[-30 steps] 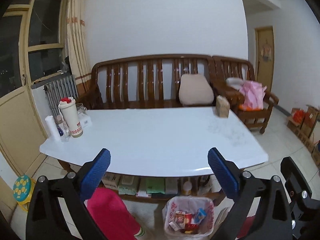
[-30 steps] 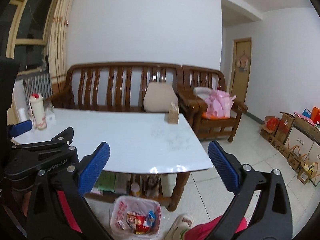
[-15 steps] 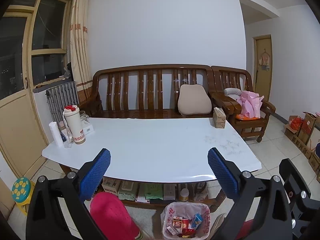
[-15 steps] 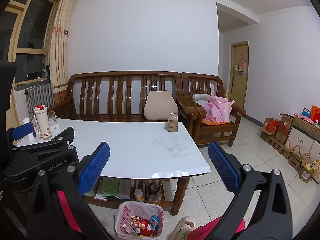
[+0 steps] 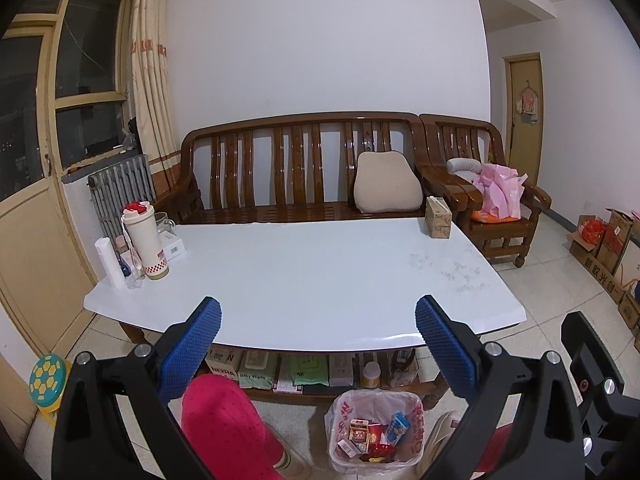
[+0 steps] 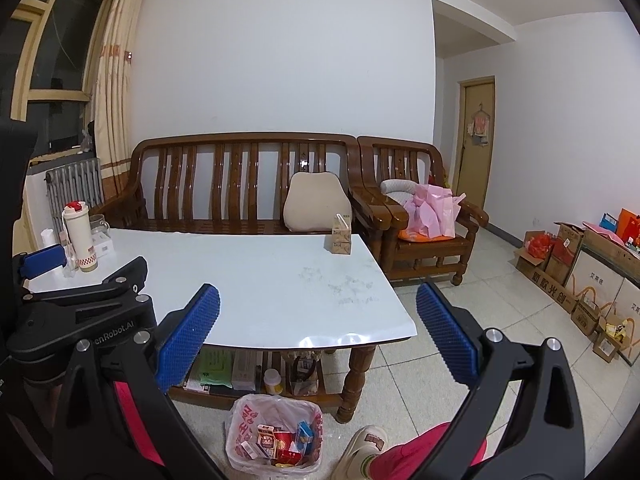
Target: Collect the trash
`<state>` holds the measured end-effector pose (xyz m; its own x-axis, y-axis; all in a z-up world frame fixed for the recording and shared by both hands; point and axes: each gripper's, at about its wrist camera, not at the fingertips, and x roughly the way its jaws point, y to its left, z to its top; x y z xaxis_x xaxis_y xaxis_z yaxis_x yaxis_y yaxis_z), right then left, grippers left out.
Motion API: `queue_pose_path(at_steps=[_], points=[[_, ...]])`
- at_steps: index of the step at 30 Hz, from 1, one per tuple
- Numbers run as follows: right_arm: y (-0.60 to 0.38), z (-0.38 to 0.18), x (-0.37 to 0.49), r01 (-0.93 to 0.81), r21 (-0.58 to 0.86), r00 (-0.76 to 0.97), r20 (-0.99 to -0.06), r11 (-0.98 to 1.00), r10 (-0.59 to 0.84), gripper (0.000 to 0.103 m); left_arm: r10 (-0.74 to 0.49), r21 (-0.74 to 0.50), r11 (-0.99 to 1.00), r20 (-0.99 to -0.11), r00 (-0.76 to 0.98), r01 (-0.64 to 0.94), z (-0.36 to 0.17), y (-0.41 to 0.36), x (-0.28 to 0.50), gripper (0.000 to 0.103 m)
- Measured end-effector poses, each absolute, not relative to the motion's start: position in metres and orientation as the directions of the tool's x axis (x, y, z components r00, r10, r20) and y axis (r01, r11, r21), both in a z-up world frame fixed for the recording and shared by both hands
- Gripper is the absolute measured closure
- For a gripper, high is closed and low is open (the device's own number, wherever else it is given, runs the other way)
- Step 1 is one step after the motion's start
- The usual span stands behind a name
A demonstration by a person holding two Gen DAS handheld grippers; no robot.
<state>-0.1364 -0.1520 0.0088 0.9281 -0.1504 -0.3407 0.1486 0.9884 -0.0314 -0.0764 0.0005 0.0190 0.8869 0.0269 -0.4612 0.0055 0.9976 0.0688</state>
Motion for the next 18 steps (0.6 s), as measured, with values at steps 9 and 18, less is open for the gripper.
queue_pose_path(at_steps=[9, 18], points=[[-0.1472, 0.0089, -0.1328, 0.155, -0.045, 0.924, -0.348, 0.987, -0.161, 0.007, 0.020, 0.062, 0.998, -0.479, 0.877, 0.010, 0.0168, 0.0045, -0.0709, 0.008], [-0.1453, 0.0072, -0.1316, 0.153, -0.051, 0.923, -0.349, 0.987, -0.161, 0.007, 0.019, 0.059, 0.998, -0.490, 0.871, 0.011, 0.0150, 0.0084, -0.0669, 0.008]])
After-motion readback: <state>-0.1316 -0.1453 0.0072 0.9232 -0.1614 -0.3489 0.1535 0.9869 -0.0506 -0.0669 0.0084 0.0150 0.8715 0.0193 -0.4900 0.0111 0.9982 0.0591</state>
